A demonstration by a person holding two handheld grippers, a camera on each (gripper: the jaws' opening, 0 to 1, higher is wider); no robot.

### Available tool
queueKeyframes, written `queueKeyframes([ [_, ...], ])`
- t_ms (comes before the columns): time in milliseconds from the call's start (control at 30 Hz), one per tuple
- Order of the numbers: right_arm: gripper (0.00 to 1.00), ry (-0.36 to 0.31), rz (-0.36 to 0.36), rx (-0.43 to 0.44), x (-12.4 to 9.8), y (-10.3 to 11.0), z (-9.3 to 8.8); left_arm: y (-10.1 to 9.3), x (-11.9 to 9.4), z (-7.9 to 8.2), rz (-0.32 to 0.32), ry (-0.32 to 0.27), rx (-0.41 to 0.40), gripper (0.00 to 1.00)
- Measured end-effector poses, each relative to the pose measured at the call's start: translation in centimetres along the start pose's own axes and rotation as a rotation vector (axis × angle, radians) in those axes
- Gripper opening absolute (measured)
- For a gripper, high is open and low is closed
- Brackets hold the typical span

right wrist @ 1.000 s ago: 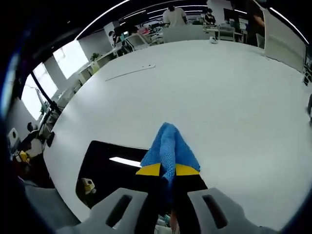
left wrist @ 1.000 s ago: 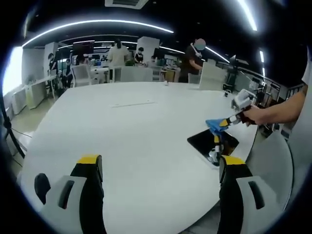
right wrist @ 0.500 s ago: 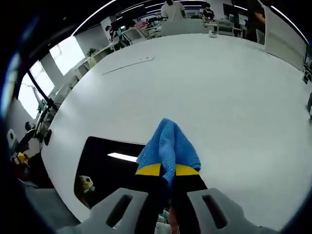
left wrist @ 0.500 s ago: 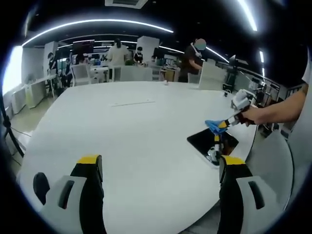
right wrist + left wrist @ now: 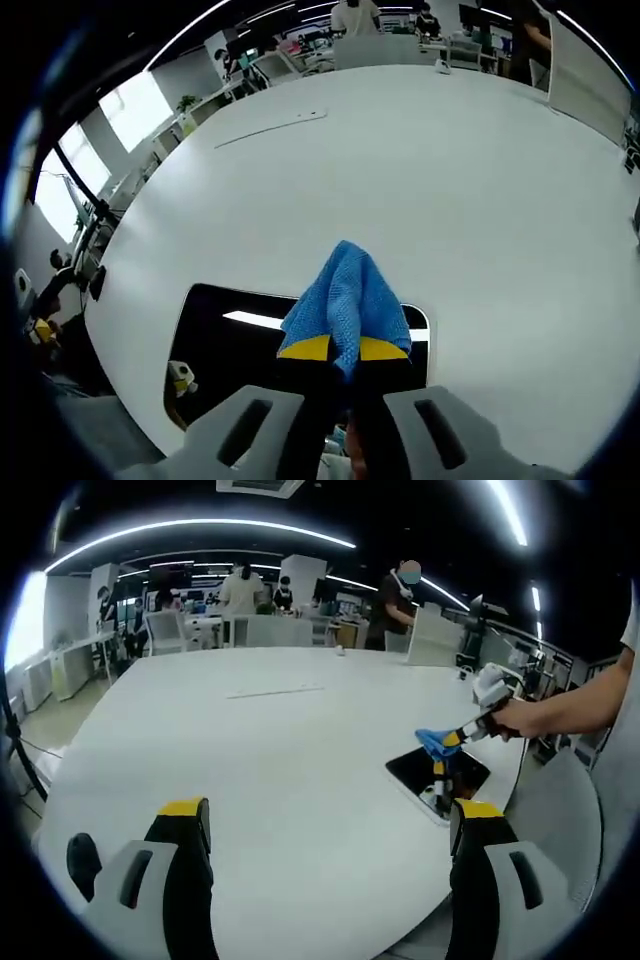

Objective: Wipe the mirror surface with the cleaning cloth until all visible marks leave the cleaned area.

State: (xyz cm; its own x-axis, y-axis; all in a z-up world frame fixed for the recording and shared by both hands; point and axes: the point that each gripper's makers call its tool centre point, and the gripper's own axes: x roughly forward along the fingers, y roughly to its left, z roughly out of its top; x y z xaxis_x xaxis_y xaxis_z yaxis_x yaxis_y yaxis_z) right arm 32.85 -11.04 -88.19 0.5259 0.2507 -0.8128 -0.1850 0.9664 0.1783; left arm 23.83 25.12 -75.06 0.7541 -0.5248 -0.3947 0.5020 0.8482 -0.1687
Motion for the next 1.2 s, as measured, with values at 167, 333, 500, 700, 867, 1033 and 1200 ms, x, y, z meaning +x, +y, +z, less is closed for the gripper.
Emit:
queueKeyframes([
  [167,0.02,0.010,0.004,-0.001,0.1,0.9,0.2,0.0,0.2,-0.3,-0.007,0.000,-0.003,0.99],
  [333,0.02,0.005,0.010,0.035,-0.1,2.4,0.3,-0.3,0.2,-0.5,-0.016,0.005,0.003,0.99],
  [500,0.02,0.013,0.028,0.024,0.5,3.7,0.3,-0.5,0.1,-0.4,-0.016,0.002,-0.001,0.99],
  [700,0.02,0.016,0.046,0.001,0.5,5.4,0.4,-0.6,-0.1,-0.6,-0.013,0.000,-0.005,0.99],
  [867,0.02,0.018,0.060,-0.020,0.7,7.2,0.3,-0.3,-0.4,-0.6,-0.006,-0.008,-0.009,0.99],
  [1033,0.02,0.023,0.074,-0.029,1.2,8.4,0.5,-0.2,-0.7,-0.5,0.001,-0.008,-0.010,0.99],
  [1200,0.02,0.029,0.089,-0.036,2.2,9.5,0.7,0.2,-1.0,-0.6,0.005,-0.008,-0.010,0.99],
])
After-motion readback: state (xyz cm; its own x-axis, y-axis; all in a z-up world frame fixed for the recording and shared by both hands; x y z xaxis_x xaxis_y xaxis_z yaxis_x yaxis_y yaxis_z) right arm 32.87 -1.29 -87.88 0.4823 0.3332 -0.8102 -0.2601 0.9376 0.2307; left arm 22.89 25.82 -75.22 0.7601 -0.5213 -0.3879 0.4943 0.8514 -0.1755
